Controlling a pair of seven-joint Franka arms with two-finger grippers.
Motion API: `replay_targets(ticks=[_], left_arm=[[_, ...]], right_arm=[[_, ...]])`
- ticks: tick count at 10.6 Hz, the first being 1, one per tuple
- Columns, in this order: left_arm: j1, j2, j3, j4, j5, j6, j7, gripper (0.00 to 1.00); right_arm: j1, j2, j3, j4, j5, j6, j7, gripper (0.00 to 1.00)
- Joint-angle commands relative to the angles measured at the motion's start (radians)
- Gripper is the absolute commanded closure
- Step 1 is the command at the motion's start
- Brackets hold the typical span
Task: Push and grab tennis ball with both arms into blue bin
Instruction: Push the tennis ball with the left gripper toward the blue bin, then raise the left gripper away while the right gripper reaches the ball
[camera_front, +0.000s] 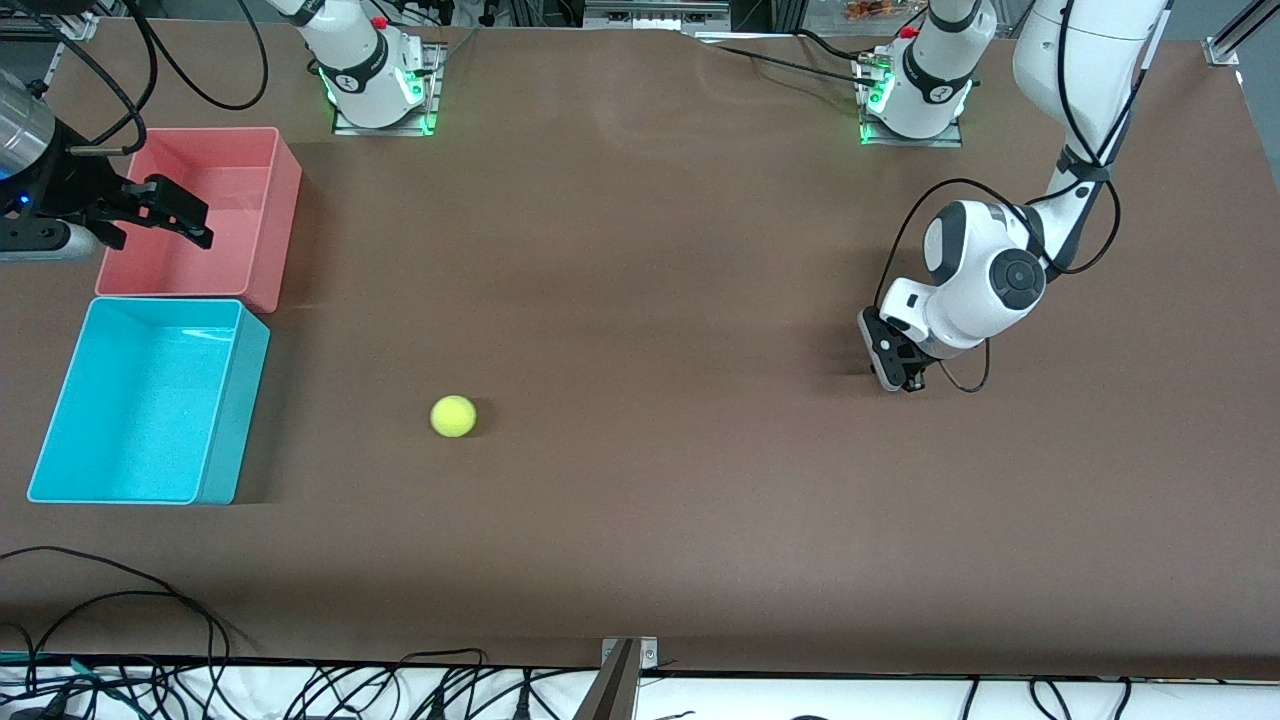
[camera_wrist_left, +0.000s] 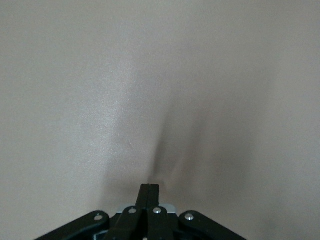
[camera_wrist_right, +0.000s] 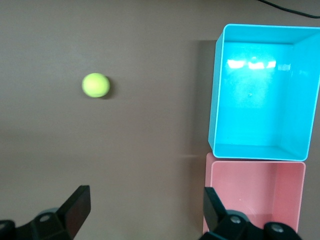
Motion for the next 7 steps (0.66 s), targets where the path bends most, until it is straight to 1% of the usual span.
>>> replay_targets(ticks=[1, 3, 5, 7], left_arm=[[0.018, -0.029, 0.004, 0.002, -0.029, -0.010, 0.003, 0.83], [0.050, -0.084, 0.033, 0.002, -0.026, -0.052, 0.012, 0.00], [0.087, -0.148, 0.045, -0.002, -0.025, -0.068, 0.007, 0.00], [0.105, -0.228, 0.065, -0.036, -0.022, -0.068, 0.006, 0.00]], right_arm=[[0.013, -0.013, 0.006, -0.015, 0.018, -0.002, 0.005, 0.00], [0.010, -0.013, -0.005, -0.014, 0.017, -0.004, -0.012, 0.00], [0.010, -0.014, -0.005, -0.015, 0.018, -0.004, 0.003, 0.00], [0.010, -0.020, -0.032, -0.006, 0.018, -0.007, -0.014, 0.00]])
